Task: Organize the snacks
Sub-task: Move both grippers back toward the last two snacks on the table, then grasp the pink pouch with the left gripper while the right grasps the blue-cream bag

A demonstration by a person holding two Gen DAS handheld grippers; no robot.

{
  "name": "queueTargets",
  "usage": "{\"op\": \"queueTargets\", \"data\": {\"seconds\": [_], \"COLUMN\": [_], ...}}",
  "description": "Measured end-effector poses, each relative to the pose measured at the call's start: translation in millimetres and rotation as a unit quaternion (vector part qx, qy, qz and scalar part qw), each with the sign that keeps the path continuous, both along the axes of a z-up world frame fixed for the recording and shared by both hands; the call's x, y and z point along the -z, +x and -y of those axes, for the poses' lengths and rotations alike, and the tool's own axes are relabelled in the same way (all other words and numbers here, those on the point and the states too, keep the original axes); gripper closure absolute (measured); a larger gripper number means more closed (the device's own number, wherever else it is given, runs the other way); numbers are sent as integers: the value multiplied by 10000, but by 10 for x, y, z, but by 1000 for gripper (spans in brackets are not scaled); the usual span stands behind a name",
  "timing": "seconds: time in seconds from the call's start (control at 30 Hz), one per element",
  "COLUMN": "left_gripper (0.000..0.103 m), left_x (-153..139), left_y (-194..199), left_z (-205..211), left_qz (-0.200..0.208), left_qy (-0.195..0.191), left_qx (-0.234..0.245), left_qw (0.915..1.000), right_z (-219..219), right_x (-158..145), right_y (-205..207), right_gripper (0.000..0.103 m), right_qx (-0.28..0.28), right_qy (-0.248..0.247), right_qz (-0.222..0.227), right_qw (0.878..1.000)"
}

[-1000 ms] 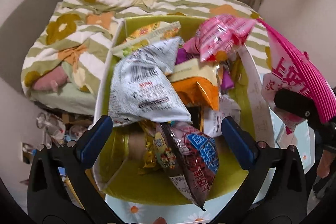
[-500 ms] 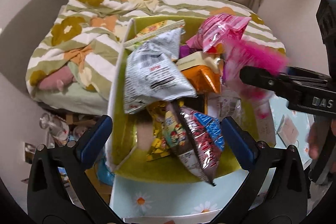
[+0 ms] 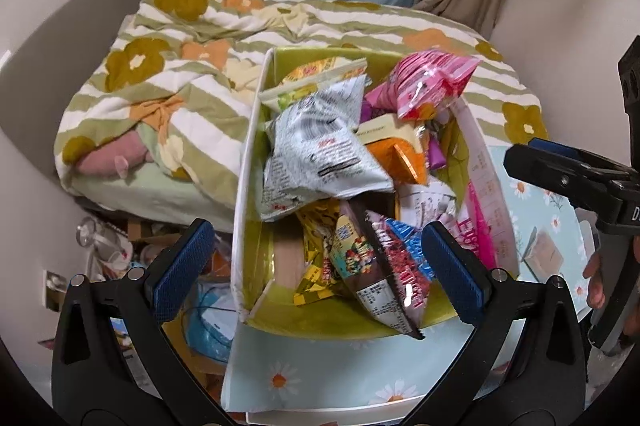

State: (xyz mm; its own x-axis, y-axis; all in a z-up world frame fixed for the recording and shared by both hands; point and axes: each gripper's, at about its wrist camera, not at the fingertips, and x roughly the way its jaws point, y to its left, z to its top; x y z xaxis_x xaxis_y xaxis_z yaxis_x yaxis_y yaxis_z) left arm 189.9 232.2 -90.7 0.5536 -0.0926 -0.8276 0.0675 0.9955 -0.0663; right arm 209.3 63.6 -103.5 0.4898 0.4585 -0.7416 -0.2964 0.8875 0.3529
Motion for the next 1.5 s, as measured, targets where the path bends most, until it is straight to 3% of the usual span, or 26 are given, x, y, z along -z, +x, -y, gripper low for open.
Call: {"op": "queueTargets", "data": {"seconds": [0.37,0.67,0.83,1.0,1.13,1.23,1.5], "left_gripper": [0,0,0,0,0,0,0], "left_x": [-300,-451,-174,255,643,980,1567], "left_y": [35,10,7,-36,-61,-140,-247], "left_z": [513,1544,2313,2934,3278,3533,3881], "left_qz": [247,323,-96,-634,-998,-1258,-1626], "left_qy": [-48,-167,-155,-227,-231,-460,-424], "left_qx": [420,852,1126,1035,365,-177,-821], "left_qw": [9988,9957,9935,9923,9941,9908,9824], "right_z": [474,1599,2326,2899,3204,3362,3440], "right_x": [-417,-773,-683,-417,-120,135,756], "right_y": [-320,-516,-460,-271,-89,36,357], "right_gripper": [0,0,0,0,0,0,0], "right_qx": [239,727,879,850,726,493,-439], "right_qy": [-294,-705,-795,-926,-928,-915,-1224], "right_qz": [369,750,574,371,190,62,-95], "right_qw": [9986,9920,9913,9914,9929,9946,9915]}}
